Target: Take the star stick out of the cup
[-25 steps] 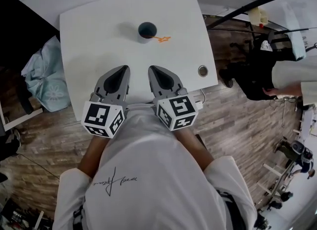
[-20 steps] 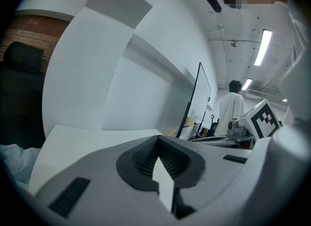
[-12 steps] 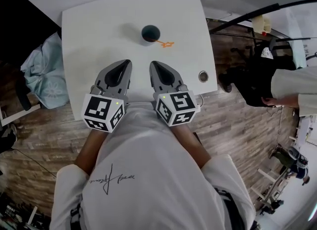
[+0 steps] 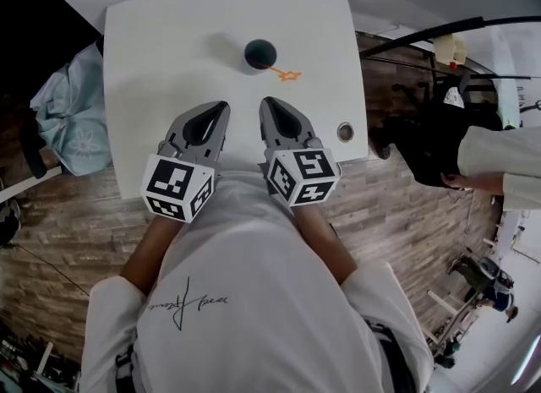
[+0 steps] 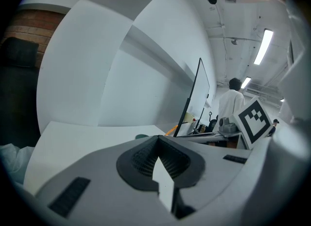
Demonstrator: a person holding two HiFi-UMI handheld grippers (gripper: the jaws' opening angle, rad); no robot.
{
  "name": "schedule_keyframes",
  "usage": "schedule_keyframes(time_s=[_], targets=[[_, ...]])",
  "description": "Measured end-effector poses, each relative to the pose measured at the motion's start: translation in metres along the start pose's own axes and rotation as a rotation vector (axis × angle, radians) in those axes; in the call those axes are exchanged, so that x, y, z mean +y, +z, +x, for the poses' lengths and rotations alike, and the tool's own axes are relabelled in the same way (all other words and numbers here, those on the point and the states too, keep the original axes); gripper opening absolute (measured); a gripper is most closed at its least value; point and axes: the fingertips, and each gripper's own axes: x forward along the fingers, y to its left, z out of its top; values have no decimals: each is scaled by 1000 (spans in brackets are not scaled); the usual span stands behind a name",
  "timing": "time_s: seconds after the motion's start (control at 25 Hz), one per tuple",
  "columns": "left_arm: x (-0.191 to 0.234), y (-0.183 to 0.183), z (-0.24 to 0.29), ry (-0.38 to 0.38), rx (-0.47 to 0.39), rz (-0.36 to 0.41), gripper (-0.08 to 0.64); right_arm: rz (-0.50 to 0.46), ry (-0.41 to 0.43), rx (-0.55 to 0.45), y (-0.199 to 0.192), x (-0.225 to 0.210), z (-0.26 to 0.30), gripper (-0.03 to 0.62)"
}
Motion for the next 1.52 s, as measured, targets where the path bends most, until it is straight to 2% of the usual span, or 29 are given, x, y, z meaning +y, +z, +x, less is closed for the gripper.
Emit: schedule_keyframes(time_s=[0.76,1.08,1.52], targets=[[8,-9,6,-13,27,-41,3,59,-43,36,-12,-27,31,11],[9,-11,6,-21,34,-53,3,88,-90,34,-17,-44,38,11],[12,-13,6,-21,41,-60,3,94,-109,36,-20,-55,49,29]])
